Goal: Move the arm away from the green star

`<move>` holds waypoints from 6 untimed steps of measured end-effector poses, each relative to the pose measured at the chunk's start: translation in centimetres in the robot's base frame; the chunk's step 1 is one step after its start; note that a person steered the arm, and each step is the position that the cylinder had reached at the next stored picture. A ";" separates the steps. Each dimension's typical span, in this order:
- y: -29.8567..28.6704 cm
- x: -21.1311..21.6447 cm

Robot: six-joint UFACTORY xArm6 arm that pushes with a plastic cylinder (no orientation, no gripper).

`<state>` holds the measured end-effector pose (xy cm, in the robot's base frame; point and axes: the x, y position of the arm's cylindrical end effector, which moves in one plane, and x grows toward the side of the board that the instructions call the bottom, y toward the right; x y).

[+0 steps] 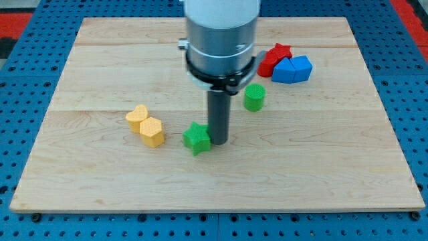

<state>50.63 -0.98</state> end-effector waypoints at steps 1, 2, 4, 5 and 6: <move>-3.5 -0.1; -0.8 -1.1; 10.3 -3.7; 12.7 -6.1; 9.7 -8.2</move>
